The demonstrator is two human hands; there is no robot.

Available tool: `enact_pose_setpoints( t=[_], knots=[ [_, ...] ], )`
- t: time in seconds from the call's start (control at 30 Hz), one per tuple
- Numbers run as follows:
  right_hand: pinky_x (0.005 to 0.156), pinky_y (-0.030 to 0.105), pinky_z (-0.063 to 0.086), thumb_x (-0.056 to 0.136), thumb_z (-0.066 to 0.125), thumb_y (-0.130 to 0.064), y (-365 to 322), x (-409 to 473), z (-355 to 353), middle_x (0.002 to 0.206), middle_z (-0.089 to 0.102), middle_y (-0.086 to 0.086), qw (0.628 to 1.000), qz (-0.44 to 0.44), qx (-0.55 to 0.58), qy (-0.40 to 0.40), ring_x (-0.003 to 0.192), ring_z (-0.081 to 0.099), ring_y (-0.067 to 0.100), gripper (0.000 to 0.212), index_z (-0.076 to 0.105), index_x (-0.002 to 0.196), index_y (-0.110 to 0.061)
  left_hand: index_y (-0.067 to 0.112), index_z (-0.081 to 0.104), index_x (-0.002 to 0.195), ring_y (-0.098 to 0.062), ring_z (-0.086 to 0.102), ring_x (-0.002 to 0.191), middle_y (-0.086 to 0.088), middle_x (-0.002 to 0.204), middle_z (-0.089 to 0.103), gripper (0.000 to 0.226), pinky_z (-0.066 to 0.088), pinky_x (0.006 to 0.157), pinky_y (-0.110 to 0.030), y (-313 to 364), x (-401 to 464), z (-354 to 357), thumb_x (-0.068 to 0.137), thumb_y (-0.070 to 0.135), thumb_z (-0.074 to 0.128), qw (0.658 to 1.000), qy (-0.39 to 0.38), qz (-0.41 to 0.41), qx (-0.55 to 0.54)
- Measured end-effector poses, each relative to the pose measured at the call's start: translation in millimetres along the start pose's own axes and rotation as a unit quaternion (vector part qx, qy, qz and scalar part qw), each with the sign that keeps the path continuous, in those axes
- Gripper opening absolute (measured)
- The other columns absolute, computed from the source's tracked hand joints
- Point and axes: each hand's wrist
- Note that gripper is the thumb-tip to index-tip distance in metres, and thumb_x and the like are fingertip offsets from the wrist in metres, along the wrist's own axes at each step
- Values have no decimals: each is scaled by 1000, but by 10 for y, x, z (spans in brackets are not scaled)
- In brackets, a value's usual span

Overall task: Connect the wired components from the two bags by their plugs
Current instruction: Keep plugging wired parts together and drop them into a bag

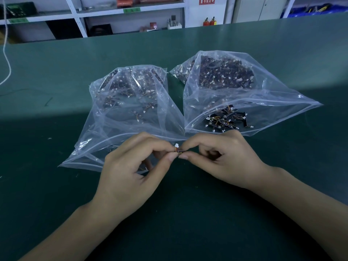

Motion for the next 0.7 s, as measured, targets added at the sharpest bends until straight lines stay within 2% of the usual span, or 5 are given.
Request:
enact_pose_setpoints(
  t=[0.13, 0.27, 0.4, 0.57, 0.7],
  knots=[
    [53, 21, 30, 102, 71, -26, -5, 5, -2, 54, 35, -6, 1000, 14, 16, -3, 49, 33, 14, 15, 77, 100, -13, 26, 70, 101, -6, 66, 83, 15, 93, 68, 6, 48, 71, -12, 11, 12, -13, 100, 20, 68, 1000, 10, -19, -7],
    [53, 23, 32, 102, 71, -22, -1, -2, -1, 52, 38, -4, 998, 30, 48, -6, 49, 35, 17, 12, 76, 99, -12, 20, 71, 101, -8, 65, 81, 11, 91, 65, 9, 46, 68, -12, -8, 2, -11, 103, 20, 62, 999, 0, -40, -3],
    [54, 19, 31, 101, 73, -21, -9, -8, -7, 52, 39, -6, 998, 32, 48, -25, 47, 35, 14, 9, 77, 97, -14, 12, 73, 95, -11, 67, 84, 10, 91, 68, 11, 51, 64, -19, -17, 4, -11, 100, 17, 65, 1000, -8, -25, 0],
    [56, 15, 29, 100, 73, -24, -14, -1, -9, 53, 37, -13, 998, 26, 36, -36, 46, 36, 12, 11, 78, 96, -15, 15, 75, 91, -12, 67, 83, 11, 90, 67, 9, 51, 63, -23, -15, 17, -26, 97, 18, 69, 1000, -12, -19, 3],
    [54, 17, 31, 99, 76, -21, -21, 3, -11, 53, 39, -12, 999, 20, 27, -41, 45, 37, 13, 7, 78, 96, -15, 15, 77, 90, -17, 68, 83, 10, 90, 68, 9, 52, 61, -27, -25, 10, -23, 97, 18, 72, 1000, -22, -19, 2]
  ],
)
Point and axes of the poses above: each hand's wrist, its own x-axis towards the middle knuckle, its own z-axis out of the palm, y = z × x
